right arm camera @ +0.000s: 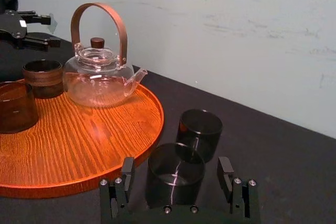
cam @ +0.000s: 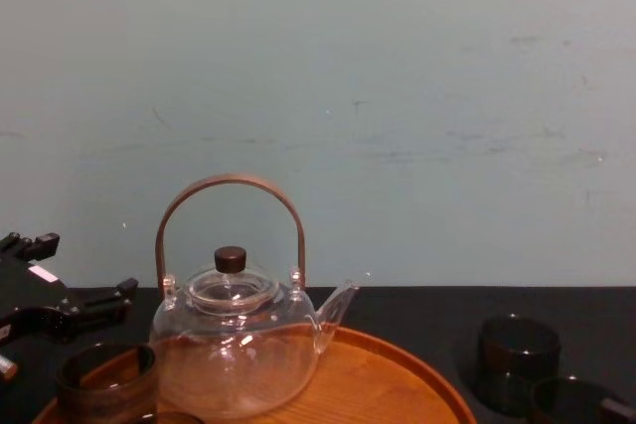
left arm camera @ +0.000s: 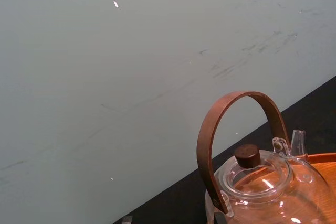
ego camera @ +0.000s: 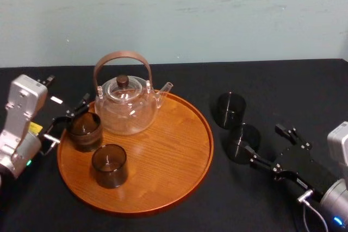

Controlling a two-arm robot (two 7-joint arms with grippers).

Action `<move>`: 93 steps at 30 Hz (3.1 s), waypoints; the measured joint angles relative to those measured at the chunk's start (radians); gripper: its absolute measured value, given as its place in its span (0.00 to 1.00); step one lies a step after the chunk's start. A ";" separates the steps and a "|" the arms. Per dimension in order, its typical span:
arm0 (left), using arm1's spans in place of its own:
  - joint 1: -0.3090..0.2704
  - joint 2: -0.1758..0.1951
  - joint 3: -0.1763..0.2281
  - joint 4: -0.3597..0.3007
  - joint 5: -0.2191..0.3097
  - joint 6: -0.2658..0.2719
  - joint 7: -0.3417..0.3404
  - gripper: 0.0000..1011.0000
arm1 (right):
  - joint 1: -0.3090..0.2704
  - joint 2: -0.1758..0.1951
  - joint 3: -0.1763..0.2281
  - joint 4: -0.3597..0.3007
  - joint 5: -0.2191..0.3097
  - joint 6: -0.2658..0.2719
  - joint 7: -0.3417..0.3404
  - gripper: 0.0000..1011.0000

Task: Pick up the glass from the table and place it on the tray.

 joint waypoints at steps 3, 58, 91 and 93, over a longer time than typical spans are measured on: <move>0.000 0.000 0.000 0.000 0.000 0.000 0.000 0.99 | -0.006 -0.009 0.007 0.008 0.002 -0.004 0.007 0.99; 0.000 0.000 0.000 0.000 0.000 0.000 0.000 0.99 | 0.249 -0.213 0.003 0.399 -0.033 0.006 0.261 0.99; 0.000 0.000 0.000 0.000 0.000 0.000 0.000 0.99 | 0.276 -0.227 0.000 0.434 -0.032 0.009 0.274 0.99; 0.000 0.000 0.000 0.000 0.000 0.000 0.000 0.99 | 0.275 -0.227 0.000 0.433 -0.032 0.009 0.274 0.99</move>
